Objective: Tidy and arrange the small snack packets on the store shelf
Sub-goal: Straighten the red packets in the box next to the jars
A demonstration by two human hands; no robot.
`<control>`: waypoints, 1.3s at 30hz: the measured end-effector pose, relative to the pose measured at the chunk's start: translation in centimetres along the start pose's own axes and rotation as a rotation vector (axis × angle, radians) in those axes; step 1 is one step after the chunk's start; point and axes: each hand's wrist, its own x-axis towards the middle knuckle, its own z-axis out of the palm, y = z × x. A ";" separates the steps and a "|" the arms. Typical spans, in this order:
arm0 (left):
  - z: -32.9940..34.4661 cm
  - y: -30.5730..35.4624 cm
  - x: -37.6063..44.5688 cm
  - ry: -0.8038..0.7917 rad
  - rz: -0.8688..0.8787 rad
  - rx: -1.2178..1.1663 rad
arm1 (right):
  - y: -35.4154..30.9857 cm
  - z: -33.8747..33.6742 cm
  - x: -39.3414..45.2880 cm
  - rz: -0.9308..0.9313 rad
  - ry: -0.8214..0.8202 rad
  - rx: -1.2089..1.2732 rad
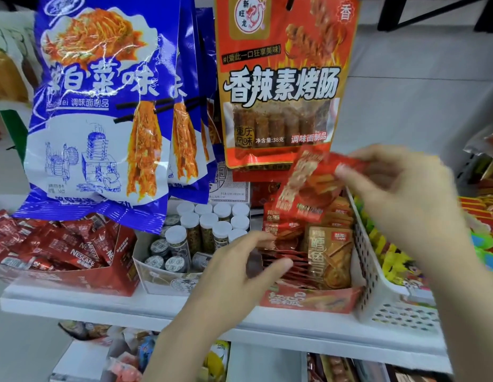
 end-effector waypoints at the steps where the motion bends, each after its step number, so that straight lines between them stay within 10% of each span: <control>1: 0.1 0.1 0.1 0.029 -0.006 -0.030 | -0.5 -0.9 0.2 0.062 0.019 0.185; 24: 1.0 4.7 0.5 0.011 -0.107 -0.882 | 0.9 -3.0 0.3 0.498 -0.068 0.626; 33: 1.5 5.4 0.2 -0.452 -0.306 -1.366 | 0.5 -2.2 -0.3 0.520 -0.400 0.956; 39: 2.3 5.5 1.0 -0.097 -0.360 -1.189 | 0.8 -1.4 -0.5 0.586 -0.367 1.011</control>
